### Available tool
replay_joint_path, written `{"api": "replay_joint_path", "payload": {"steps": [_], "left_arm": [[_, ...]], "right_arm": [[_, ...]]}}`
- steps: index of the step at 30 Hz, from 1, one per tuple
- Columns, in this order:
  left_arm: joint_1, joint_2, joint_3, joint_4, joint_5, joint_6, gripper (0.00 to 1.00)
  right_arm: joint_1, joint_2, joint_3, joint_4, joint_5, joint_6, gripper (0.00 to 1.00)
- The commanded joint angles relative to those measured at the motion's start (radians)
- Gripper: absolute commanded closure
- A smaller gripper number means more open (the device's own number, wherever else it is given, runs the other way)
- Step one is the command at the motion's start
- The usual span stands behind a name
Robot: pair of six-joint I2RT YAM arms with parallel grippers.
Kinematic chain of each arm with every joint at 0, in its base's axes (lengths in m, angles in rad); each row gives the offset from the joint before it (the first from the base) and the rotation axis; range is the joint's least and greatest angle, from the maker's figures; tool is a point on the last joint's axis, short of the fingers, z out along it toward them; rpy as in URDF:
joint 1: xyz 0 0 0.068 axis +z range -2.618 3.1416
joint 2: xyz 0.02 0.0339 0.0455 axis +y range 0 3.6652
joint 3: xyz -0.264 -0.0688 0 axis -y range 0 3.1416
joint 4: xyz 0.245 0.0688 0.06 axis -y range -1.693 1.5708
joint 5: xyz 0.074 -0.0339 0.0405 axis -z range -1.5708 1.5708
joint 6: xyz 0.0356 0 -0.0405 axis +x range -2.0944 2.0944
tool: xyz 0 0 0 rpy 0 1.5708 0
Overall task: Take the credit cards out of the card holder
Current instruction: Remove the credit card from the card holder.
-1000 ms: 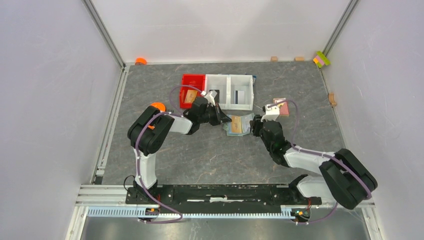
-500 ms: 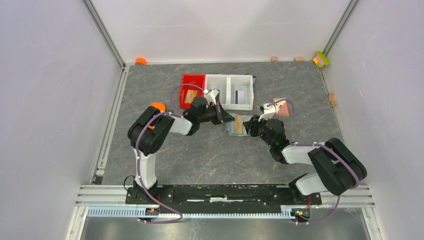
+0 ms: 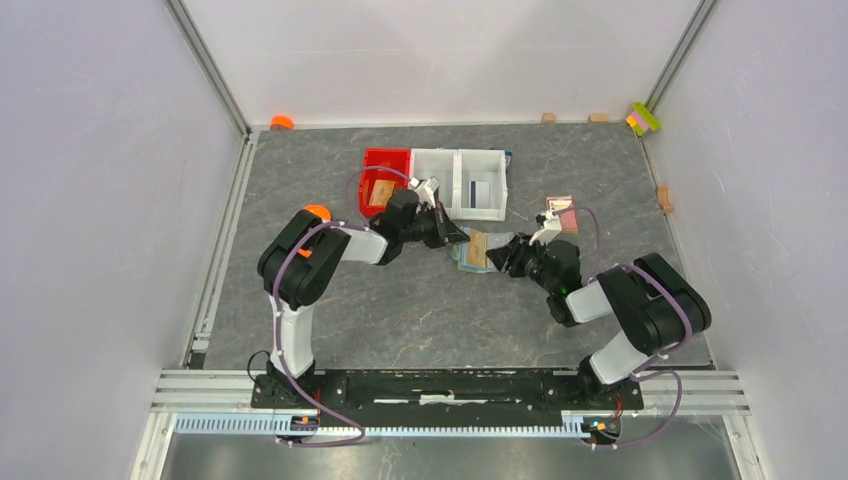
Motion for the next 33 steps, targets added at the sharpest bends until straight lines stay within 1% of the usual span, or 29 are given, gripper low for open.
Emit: {"api": "replay_joint_path", "payload": {"steps": [1,7,15,22,26,33], "left_arm": [[-0.006,0.033,0.098,-0.241,-0.092,0.074,0.98],[-0.023,0.065,0.174,-0.399,-0.144,0.127,0.98],[-0.047,0.123,0.259,-0.507,-0.135,0.163,0.98],[-0.063,0.141,0.293,-0.550,-0.138,0.184,0.98],[-0.068,0.153,0.310,-0.571,-0.135,0.189,0.98],[-0.075,0.173,0.335,-0.601,-0.132,0.195,0.98]], "right_arm": [[-0.026,0.057,0.034,0.032,-0.042,0.077,0.55],[-0.043,0.105,0.065,-0.016,-0.056,0.099,0.55],[-0.042,0.138,0.106,-0.106,-0.046,0.098,0.56],[-0.047,0.149,0.122,-0.155,-0.028,0.104,0.56],[-0.051,0.154,0.117,-0.141,-0.037,0.117,0.57],[-0.068,0.181,0.076,0.020,-0.111,0.182,0.63]]}}
